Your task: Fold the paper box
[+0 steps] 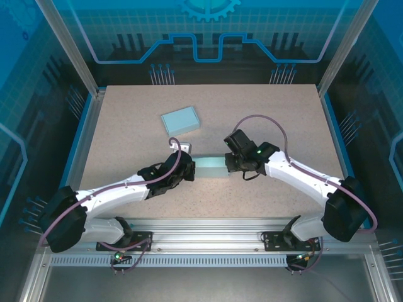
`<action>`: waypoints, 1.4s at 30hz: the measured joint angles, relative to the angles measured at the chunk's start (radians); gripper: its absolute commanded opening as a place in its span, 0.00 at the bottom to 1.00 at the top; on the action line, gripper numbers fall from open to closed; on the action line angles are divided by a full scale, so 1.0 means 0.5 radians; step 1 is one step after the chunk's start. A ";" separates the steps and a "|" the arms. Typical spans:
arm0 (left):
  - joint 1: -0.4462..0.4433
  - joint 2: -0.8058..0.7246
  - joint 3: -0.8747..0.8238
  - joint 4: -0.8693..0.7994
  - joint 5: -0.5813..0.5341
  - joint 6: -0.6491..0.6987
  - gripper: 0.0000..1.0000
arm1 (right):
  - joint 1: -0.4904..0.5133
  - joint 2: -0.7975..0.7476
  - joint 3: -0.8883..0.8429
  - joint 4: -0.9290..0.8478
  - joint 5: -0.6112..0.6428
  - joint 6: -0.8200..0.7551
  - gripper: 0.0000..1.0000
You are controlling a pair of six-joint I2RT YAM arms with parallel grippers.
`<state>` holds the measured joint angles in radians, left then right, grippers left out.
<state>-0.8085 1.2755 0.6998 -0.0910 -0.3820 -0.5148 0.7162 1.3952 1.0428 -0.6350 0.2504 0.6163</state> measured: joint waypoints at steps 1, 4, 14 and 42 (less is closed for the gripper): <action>-0.001 0.000 0.000 0.000 0.002 0.001 0.00 | 0.008 0.001 0.005 -0.003 0.001 -0.004 0.06; -0.001 0.000 0.000 -0.002 0.002 0.001 0.00 | 0.019 0.001 0.029 -0.019 0.001 -0.002 0.04; -0.001 0.005 0.000 -0.018 -0.030 0.001 0.00 | -0.015 -0.004 0.131 -0.069 -0.136 0.031 0.03; 0.003 0.033 0.021 -0.054 -0.132 0.054 0.00 | -0.282 -0.109 -0.037 0.199 -0.776 0.248 0.02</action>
<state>-0.8070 1.2919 0.7105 -0.1181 -0.4480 -0.4877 0.5755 1.3407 1.0245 -0.5354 -0.1375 0.7403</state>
